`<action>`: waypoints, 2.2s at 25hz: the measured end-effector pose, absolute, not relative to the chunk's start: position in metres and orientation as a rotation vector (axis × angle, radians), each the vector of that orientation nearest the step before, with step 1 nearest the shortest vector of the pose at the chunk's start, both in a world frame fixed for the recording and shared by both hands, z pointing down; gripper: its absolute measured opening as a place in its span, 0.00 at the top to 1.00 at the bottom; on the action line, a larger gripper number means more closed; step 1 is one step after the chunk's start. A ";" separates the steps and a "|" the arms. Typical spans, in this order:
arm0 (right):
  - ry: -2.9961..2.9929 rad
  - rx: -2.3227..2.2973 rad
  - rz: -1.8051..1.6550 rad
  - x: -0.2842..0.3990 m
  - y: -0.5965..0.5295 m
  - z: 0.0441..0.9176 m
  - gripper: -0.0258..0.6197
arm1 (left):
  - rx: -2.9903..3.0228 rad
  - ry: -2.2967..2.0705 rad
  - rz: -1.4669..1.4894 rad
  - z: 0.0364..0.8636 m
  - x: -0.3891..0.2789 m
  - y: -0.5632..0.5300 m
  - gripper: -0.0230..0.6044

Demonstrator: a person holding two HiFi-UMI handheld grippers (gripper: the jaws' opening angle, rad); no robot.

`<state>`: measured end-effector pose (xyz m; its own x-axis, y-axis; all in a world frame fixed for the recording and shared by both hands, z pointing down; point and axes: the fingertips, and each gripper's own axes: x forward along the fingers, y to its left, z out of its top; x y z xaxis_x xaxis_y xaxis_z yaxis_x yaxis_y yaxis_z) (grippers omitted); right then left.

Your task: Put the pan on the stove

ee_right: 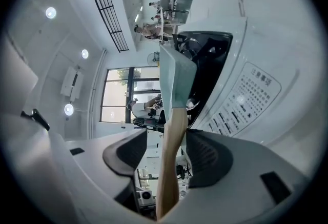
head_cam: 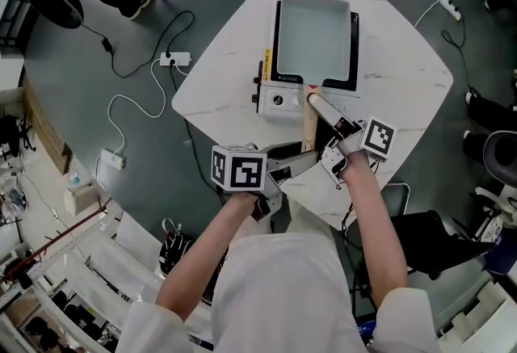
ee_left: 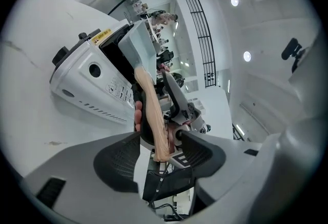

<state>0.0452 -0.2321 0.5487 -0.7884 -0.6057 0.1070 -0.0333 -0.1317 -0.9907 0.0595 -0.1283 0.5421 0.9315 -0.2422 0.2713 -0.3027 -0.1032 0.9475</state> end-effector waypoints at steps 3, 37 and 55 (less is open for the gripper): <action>1.764 -0.764 -1.968 0.053 -0.234 0.554 0.61 | 1.698 -0.423 0.033 0.538 0.056 -0.130 0.55; 2.672 -1.545 -0.756 0.138 -0.073 0.348 0.95 | 2.273 -1.097 0.221 0.378 -0.004 -0.050 0.96; 2.762 -1.609 -0.603 0.137 -0.012 0.346 0.96 | 2.368 -1.164 0.257 0.360 0.001 -0.010 0.96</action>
<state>0.1372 -0.0125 0.3455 -0.5060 -0.8168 0.2773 -0.8580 0.4437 -0.2588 0.0011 -0.0100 0.3600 0.6197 -0.6924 0.3695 -0.7836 -0.5195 0.3409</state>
